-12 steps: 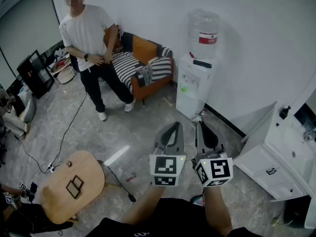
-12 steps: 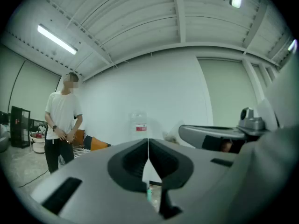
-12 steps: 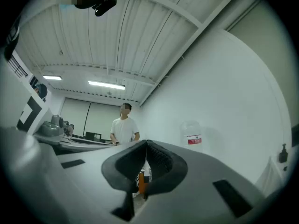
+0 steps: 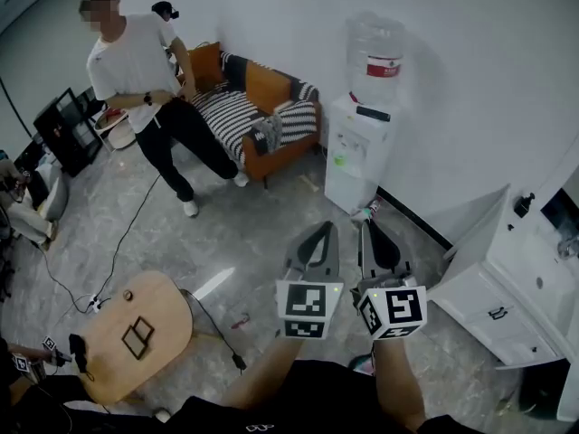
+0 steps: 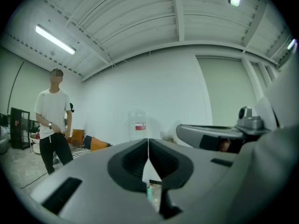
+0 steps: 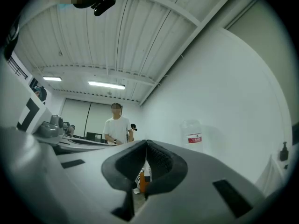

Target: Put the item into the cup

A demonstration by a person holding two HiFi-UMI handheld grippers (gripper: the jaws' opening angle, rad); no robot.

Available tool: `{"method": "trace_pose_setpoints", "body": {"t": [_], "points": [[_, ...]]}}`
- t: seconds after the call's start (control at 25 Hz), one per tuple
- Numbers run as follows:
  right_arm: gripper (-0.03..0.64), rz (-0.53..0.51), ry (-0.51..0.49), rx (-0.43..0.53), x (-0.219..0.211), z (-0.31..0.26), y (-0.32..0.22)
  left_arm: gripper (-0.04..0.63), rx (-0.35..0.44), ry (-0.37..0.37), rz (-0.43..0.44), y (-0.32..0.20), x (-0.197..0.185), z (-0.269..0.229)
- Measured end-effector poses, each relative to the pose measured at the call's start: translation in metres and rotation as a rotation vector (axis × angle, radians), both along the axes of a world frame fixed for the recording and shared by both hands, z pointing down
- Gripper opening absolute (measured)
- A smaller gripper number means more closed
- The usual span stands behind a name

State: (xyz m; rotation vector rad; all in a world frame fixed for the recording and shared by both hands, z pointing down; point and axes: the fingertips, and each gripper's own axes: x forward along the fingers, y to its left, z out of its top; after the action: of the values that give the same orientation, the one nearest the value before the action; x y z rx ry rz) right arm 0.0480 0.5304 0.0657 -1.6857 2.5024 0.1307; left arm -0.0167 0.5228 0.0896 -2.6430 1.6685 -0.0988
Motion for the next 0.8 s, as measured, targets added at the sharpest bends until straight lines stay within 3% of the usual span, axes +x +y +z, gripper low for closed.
{"method": "trace_pose_setpoints", "body": {"t": [0.44, 0.8], "points": [[0.011, 0.009, -0.004, 0.017, 0.018, -0.003, 0.008, 0.014, 0.002, 0.009, -0.006, 0.005, 0.007, 0.001], [0.011, 0.037, -0.005, 0.000, 0.052, 0.012, 0.027, 0.014, -0.018, 0.047, -0.080, 0.014, 0.000, 0.015]]}}
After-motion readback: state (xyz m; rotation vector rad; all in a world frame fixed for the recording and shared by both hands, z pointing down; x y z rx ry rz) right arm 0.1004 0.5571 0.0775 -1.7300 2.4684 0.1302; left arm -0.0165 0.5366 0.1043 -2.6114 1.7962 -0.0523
